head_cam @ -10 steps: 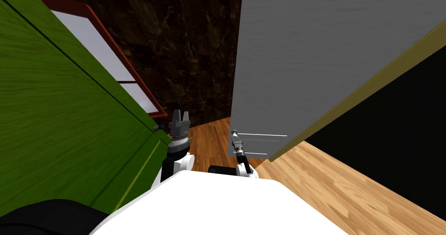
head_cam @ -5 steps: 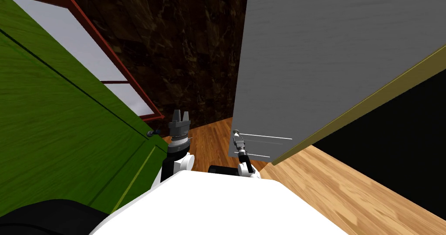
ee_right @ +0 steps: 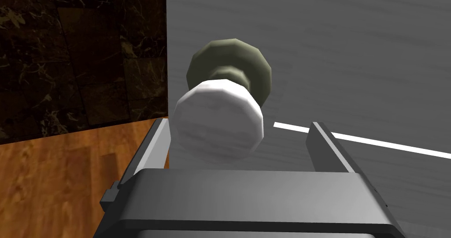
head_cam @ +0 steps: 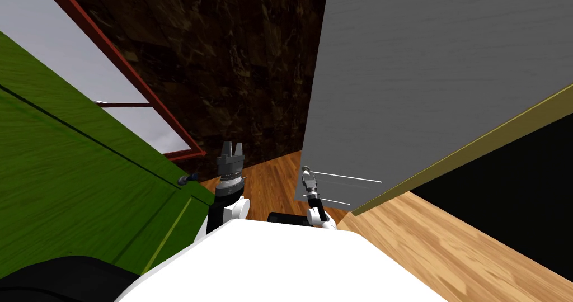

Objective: Push the door open

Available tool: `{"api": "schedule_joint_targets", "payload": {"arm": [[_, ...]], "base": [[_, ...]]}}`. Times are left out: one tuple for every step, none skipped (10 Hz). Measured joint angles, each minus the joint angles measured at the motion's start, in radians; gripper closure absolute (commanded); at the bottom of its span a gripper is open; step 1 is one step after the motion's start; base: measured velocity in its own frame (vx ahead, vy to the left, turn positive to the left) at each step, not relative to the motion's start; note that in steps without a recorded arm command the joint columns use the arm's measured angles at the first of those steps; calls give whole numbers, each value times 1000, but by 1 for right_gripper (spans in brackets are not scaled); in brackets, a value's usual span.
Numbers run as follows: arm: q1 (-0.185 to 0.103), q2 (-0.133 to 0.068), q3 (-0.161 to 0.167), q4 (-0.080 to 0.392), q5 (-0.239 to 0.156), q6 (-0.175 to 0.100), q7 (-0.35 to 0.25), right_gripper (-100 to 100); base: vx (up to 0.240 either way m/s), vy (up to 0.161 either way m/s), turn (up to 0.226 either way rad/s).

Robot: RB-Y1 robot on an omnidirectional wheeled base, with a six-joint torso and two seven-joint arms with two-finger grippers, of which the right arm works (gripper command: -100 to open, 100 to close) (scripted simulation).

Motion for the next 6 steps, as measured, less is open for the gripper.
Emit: {"api": "schedule_joint_targets", "payload": {"arm": [[13,-7,-3,-23,-2,4,0,100],[29,-9,-5,-57,-3,22,7,100],[29,-6,-11,-61,-7,29,14,100],[25,-1,-20,-48,-12,26,19,100],[20,-5,-25,-30,-14,14,12,100],[36,-11,-32,-55,-18,19,14,100]], "base": [[27,5,8],[53,36,-45],[97,73,-51],[119,73,-49],[103,84,-29],[108,75,-71]]}}
